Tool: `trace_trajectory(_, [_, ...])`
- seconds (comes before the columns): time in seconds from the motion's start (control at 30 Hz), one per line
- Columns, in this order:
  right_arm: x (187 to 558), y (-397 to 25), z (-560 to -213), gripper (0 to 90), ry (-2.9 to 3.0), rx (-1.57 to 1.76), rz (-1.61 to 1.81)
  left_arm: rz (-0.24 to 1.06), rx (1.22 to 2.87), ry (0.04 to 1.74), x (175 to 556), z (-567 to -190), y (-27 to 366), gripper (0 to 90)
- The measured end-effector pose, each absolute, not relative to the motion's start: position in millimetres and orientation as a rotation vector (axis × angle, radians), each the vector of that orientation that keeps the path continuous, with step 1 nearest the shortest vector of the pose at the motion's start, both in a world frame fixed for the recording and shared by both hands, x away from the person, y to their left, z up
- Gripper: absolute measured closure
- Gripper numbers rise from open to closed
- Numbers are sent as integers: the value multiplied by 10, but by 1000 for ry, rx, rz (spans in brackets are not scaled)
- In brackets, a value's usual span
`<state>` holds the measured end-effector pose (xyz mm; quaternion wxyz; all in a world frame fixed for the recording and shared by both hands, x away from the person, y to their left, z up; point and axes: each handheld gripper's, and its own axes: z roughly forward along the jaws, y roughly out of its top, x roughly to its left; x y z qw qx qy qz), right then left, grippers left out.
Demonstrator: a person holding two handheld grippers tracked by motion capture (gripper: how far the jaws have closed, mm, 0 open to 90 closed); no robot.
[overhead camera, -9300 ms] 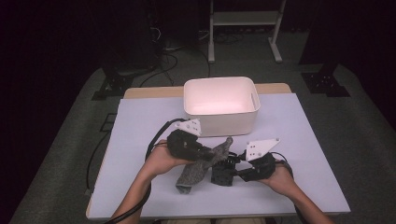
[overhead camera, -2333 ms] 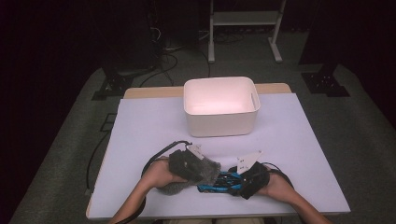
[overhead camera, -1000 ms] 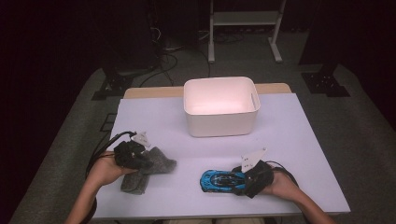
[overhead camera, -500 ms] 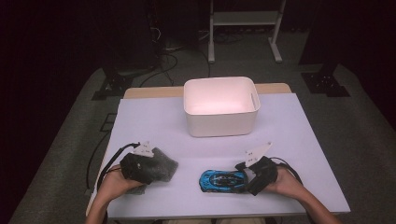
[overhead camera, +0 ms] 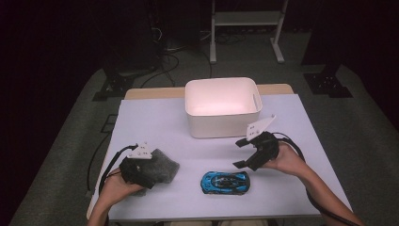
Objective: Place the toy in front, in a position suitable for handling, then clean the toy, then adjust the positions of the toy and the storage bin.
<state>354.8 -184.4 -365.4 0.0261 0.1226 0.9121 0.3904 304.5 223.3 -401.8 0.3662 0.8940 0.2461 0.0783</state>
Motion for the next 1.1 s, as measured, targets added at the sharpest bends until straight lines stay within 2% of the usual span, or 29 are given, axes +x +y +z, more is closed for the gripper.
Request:
trace_trajectory(0.17, [3680, -1835, -3396, 183, 2774, 361, 1227, 204, 2296, 653, 3052, -4023, 2244, 111])
trace_trajectory(0.37, [3821, -1762, -3176, 200, 2773, 323, 1209, 205, 2291, 652, 3077, -4019, 2222, 99])
trace_trajectory(1.1, [4209, -1529, -2985, 209, 2799, 298, 1126, 190, 2277, 619, 3101, -3988, 2213, 95])
